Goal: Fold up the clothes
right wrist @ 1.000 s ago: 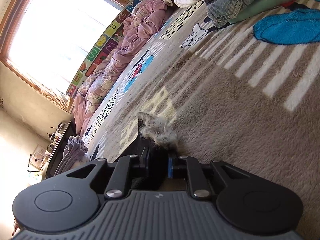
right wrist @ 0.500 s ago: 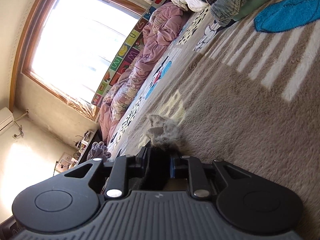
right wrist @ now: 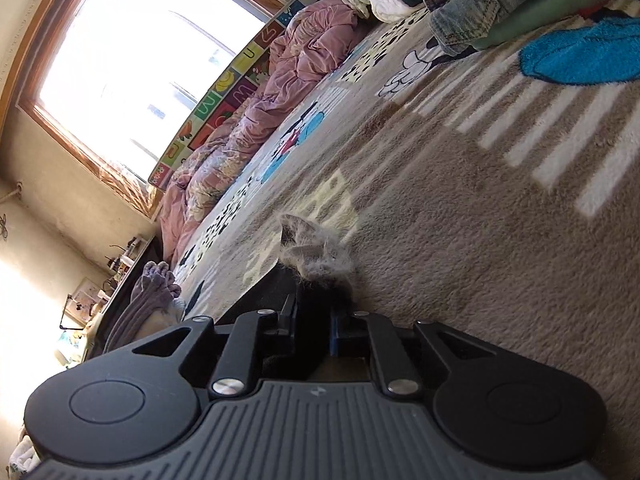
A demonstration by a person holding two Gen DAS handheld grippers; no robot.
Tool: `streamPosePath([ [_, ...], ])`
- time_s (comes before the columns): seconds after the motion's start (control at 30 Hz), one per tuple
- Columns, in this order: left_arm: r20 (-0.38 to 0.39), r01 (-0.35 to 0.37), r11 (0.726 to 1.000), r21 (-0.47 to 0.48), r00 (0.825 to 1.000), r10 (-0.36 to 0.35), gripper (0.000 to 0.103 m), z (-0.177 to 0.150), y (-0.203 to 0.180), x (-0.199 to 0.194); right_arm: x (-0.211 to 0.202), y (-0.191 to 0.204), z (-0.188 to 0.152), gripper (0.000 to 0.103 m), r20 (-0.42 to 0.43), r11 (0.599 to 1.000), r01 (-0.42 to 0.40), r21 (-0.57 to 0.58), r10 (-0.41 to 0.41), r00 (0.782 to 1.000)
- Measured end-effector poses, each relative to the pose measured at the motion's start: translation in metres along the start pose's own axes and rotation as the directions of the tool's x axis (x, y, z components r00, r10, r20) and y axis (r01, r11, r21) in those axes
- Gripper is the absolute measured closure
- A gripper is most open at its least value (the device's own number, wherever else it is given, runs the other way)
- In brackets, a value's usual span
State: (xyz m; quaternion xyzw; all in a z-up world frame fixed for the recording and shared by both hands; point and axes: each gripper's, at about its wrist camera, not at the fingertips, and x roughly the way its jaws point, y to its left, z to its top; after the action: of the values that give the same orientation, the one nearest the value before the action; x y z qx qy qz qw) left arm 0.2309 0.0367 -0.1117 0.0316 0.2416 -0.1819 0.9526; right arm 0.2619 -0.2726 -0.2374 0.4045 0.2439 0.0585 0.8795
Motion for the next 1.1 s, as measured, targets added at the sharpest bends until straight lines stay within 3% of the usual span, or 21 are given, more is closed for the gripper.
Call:
streamPosePath([
  [0.27,0.085,0.034,0.991,-0.128,0.996,-0.023,0.049,-0.007,0.046,-0.020,-0.006,0.008,0.001,0.088,0.001,1.000,0.010,-0.005,-0.010,1.000],
  [0.57,0.167,0.050,0.946,-0.321,0.986,0.005,0.047,-0.004,0.101,-0.043,-0.028,0.053,0.007,0.088,0.057,0.988,0.027,-0.150,-0.019,0.998],
  [0.83,0.225,0.103,0.880,-0.464,0.974,0.005,0.044,-0.007,0.135,-0.063,-0.046,0.119,0.010,0.088,0.081,0.947,-0.025,-0.320,0.053,0.995],
  [1.1,0.221,0.080,0.852,-0.517,0.974,0.043,0.036,-0.013,0.152,-0.073,-0.048,0.190,-0.009,0.088,0.029,0.875,-0.134,-0.464,0.166,0.986],
])
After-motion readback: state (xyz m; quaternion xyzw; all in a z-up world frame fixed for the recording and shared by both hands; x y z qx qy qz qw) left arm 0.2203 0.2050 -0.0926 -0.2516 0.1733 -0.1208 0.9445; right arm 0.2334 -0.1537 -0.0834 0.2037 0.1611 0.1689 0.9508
